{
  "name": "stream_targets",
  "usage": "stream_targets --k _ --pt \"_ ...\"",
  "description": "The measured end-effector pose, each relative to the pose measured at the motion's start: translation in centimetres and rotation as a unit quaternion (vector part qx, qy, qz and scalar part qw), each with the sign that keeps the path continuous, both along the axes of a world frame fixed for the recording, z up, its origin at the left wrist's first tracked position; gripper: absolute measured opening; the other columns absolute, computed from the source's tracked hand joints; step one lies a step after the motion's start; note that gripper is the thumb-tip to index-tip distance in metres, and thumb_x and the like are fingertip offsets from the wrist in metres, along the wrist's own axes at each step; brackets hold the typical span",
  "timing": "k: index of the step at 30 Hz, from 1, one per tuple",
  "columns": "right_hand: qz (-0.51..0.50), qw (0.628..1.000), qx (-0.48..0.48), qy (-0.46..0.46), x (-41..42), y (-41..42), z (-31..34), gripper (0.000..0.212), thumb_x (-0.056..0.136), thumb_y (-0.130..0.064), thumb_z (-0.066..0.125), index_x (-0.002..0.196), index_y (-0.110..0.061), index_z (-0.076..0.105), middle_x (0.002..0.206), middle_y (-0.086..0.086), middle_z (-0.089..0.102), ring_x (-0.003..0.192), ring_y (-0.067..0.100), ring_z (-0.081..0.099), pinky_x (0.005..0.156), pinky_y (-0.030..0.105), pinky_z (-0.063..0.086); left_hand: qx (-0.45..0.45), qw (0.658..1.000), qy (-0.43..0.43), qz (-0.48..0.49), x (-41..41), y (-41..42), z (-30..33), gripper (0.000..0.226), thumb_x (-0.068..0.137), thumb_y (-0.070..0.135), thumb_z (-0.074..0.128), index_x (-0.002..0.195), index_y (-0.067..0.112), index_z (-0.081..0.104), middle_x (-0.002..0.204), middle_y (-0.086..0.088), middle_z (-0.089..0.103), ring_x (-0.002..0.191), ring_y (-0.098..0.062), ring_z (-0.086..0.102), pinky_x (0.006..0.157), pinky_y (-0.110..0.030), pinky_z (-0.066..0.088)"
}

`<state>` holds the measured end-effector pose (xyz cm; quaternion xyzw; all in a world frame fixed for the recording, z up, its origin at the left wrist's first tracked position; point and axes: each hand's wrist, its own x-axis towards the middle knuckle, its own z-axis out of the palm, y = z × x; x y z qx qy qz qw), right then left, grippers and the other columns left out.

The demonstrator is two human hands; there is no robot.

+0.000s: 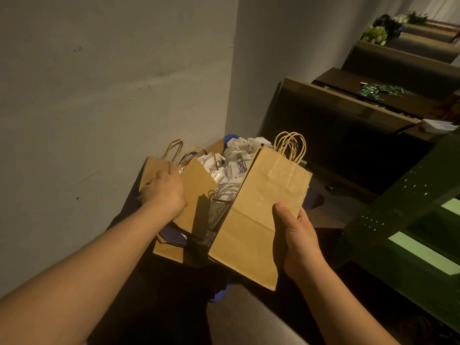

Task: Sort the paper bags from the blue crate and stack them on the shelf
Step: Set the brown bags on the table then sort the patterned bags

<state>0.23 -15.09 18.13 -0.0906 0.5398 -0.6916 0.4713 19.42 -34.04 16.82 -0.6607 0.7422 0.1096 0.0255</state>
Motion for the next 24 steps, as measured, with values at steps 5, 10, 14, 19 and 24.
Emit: stream_targets --k 5,10,14,19,24 --pt "0.021 1.000 -0.005 -0.001 0.4 0.3 0.4 0.030 0.098 -0.015 0.061 0.127 -0.023 0.058 0.109 0.003 0.078 0.098 0.024 0.076 0.081 0.043 0.057 0.060 0.989 0.135 -0.013 0.3 0.5 2.2 0.025 0.095 0.029 0.071 0.114 0.015 0.064 0.095 -0.008 0.068 0.076 -0.023 0.066 0.064 -0.033 0.055" --pt "0.026 0.999 -0.010 -0.023 0.5 0.2 0.8 0.027 0.101 -0.017 0.056 0.126 -0.026 0.060 0.116 0.006 0.075 0.112 0.031 0.070 0.106 0.055 0.048 0.092 0.940 0.328 -0.016 0.3 2.1 4.8 0.012 0.101 0.019 0.055 0.111 0.016 0.061 0.088 -0.001 0.060 0.069 -0.017 0.057 0.057 -0.031 0.044" --pt "0.021 0.999 -0.028 -0.020 0.3 0.4 1.7 0.025 0.101 -0.018 0.054 0.123 -0.028 0.062 0.119 0.007 0.074 0.116 0.034 0.068 0.108 0.059 0.045 0.137 0.875 0.463 -0.037 -0.2 3.7 7.6 0.021 0.104 0.017 0.053 0.117 0.034 0.054 0.104 0.006 0.071 0.093 -0.018 0.070 0.072 -0.039 0.059" --pt "0.034 0.997 -0.058 0.028 -0.1 1.2 3.9 0.028 0.102 -0.015 0.053 0.126 -0.026 0.062 0.113 0.003 0.076 0.110 0.028 0.071 0.103 0.052 0.051 0.192 0.807 0.558 -0.030 -1.3 6.1 8.9 0.026 0.102 0.016 0.058 0.117 0.036 0.063 0.104 0.002 0.077 0.099 -0.023 0.074 0.088 -0.052 0.060" --pt "0.044 0.996 -0.044 0.069 -0.6 2.1 4.4 0.023 0.101 -0.018 0.057 0.122 -0.028 0.062 0.104 -0.003 0.078 0.096 0.019 0.075 0.086 0.039 0.056 0.229 0.774 0.590 -0.030 -3.2 9.1 9.1 0.031 0.105 0.009 0.049 0.111 0.033 0.068 0.107 -0.002 0.078 0.107 -0.024 0.072 0.100 -0.053 0.054"
